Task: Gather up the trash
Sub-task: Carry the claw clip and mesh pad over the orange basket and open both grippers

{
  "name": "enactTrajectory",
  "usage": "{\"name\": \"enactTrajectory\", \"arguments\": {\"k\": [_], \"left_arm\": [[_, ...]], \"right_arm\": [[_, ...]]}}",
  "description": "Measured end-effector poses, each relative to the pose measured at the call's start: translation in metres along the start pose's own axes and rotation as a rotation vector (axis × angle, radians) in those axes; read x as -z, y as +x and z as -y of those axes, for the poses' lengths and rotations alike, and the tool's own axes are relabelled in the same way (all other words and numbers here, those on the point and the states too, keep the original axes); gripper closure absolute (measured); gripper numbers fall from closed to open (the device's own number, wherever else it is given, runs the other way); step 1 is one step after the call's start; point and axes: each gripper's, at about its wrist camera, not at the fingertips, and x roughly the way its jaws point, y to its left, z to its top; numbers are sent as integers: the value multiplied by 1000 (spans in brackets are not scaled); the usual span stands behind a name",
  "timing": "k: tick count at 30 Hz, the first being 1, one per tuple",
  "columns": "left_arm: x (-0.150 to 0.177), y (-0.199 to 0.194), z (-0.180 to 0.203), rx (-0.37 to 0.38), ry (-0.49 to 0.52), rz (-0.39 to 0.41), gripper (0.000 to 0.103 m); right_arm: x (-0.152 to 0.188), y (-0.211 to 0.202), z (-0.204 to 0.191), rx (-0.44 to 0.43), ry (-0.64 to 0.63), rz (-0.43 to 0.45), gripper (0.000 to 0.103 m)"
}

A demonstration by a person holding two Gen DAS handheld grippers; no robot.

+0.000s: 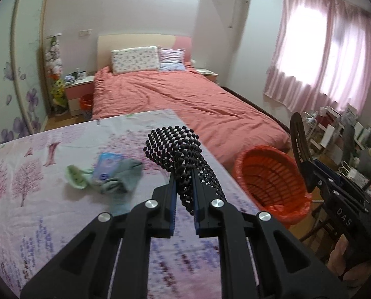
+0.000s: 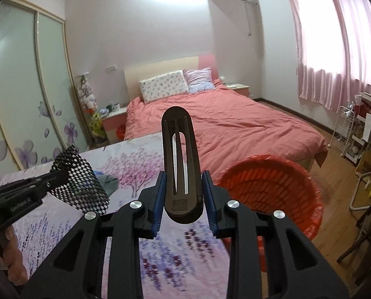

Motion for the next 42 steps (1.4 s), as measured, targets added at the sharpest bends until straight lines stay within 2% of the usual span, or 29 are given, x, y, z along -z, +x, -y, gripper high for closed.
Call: {"name": "enactTrajectory", "arguments": {"k": [12, 18, 22, 27, 29, 31, 32, 33, 34, 42], "left_arm": [[-6, 51, 85, 158, 80, -24, 91], [-7, 93, 130, 222, 130, -58, 91], [-7, 125, 154, 236, 156, -88, 91], [-2, 168, 168, 221, 162, -151, 87], [2, 185, 169, 203, 165, -190, 71], [7, 197, 166, 173, 158, -216, 62], [8, 200, 162, 163, 154, -222, 61], [9, 201, 158, 149, 150, -226, 60], [10, 202, 152, 131, 146, -230, 58], [12, 178, 104, 21, 131, -194, 50]], "right_arm": [[-4, 3, 65, 85, 117, 61, 73], [-2, 20, 105, 85, 222, 48, 73], [3, 38, 128, 83, 288, 25, 73], [10, 57, 152, 85, 346, -8, 73], [13, 68, 156, 81, 357, -37, 73], [16, 76, 158, 80, 361, -69, 72], [19, 79, 158, 86, 358, -83, 65], [21, 80, 157, 93, 353, -92, 60], [24, 80, 154, 106, 342, -99, 58], [23, 66, 138, 172, 281, -108, 58]]}}
